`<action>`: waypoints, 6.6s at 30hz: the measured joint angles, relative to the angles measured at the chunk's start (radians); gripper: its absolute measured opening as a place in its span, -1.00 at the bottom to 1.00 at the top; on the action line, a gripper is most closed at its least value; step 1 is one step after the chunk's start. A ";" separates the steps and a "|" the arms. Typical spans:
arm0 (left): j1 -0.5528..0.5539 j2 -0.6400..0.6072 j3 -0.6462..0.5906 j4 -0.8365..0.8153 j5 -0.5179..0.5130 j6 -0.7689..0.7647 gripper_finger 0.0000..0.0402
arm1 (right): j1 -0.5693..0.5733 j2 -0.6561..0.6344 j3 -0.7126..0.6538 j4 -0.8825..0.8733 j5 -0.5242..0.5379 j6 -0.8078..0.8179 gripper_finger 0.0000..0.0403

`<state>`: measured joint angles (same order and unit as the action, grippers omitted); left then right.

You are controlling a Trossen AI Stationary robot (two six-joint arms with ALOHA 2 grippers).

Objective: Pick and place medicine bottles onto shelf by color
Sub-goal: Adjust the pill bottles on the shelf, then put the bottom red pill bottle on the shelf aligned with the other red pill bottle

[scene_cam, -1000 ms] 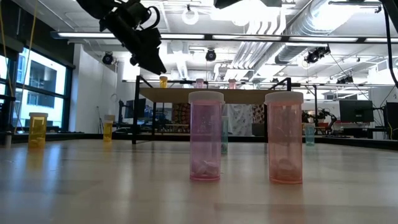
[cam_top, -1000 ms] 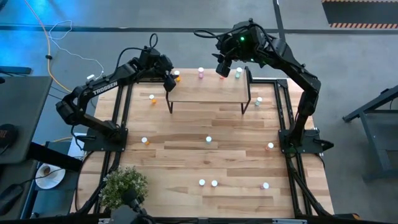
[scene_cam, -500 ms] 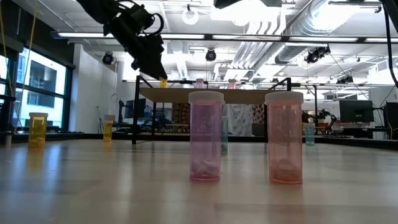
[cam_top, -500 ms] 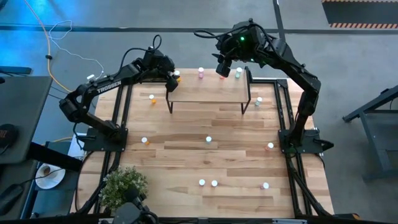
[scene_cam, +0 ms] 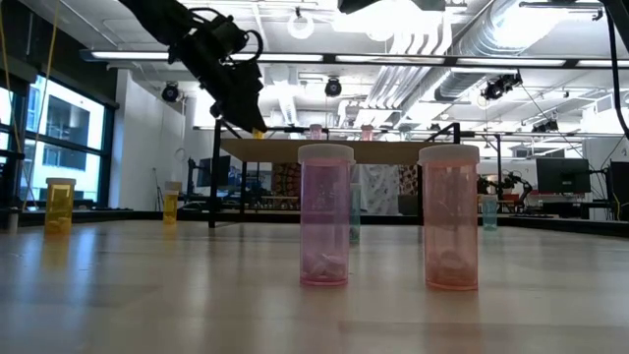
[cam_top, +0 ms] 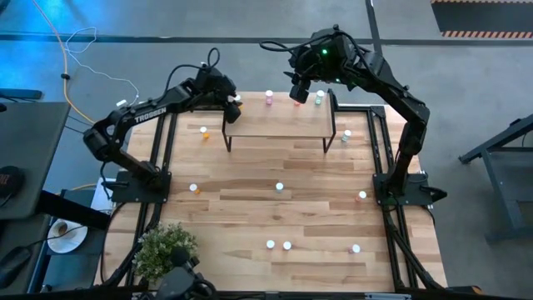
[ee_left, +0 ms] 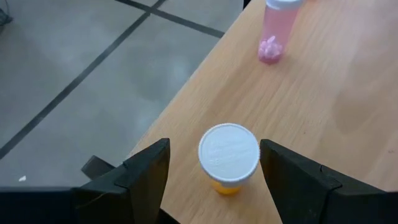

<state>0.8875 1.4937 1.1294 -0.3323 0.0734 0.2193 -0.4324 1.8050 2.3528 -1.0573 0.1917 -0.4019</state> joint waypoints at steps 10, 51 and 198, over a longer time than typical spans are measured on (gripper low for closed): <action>0.002 0.003 0.000 0.001 -0.004 0.001 0.04 | 0.000 0.000 0.000 0.000 0.000 0.000 -0.18; -0.006 0.002 0.007 0.157 0.013 -0.011 -0.44 | 0.000 0.000 0.000 0.026 0.000 -0.001 -0.18; -0.280 -0.172 0.076 -0.120 0.022 -0.007 0.22 | 0.183 -0.409 -0.431 -0.415 0.253 0.579 -0.18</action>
<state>0.6080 1.3220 1.2053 -0.4523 0.0952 0.2120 -0.2497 1.3955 1.9222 -1.4721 0.4447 0.1769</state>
